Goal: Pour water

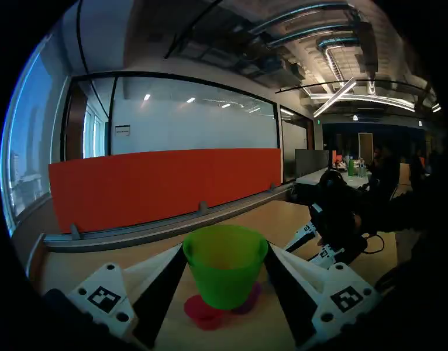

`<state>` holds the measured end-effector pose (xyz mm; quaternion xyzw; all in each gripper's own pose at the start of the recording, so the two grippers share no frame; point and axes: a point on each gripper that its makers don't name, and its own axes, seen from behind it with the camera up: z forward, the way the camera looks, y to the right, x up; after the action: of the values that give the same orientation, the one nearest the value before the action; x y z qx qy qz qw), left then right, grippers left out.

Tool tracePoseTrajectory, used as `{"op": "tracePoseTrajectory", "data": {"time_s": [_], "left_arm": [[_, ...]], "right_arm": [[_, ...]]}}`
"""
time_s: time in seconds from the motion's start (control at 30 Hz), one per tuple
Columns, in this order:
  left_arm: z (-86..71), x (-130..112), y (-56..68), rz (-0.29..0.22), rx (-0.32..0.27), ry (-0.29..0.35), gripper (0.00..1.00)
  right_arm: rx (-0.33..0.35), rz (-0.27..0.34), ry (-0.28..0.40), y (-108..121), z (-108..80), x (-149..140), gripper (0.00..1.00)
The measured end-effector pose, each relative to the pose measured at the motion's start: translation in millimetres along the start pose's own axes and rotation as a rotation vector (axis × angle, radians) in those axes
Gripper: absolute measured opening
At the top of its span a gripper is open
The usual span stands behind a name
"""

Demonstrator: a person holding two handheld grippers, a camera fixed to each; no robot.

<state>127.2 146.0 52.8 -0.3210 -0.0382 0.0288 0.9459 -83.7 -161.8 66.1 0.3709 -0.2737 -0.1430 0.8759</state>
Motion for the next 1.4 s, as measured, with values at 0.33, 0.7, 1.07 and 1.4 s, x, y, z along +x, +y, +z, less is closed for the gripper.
{"op": "tracePoseTrajectory", "data": {"time_s": [0.33,0.7,1.07,1.4], "left_arm": [[-1.6,-3,-3.3,0.004,0.007,-0.007,0.89],[-0.8,-6,-3.4,0.006,0.006,-0.013,0.89],[0.6,-7,-0.8,-0.006,0.004,-0.008,0.89],[0.8,-14,5.3,-0.008,-0.003,-0.015,0.89]], "right_arm": [[-0.011,-0.005,-0.007,1,5.3,-1,0.95],[-0.001,0.023,0.016,2,3.5,3,0.91],[-0.018,0.015,0.09,3,-20.0,24,0.91],[-0.029,0.02,0.174,-2,-53.5,59,0.91]]}}
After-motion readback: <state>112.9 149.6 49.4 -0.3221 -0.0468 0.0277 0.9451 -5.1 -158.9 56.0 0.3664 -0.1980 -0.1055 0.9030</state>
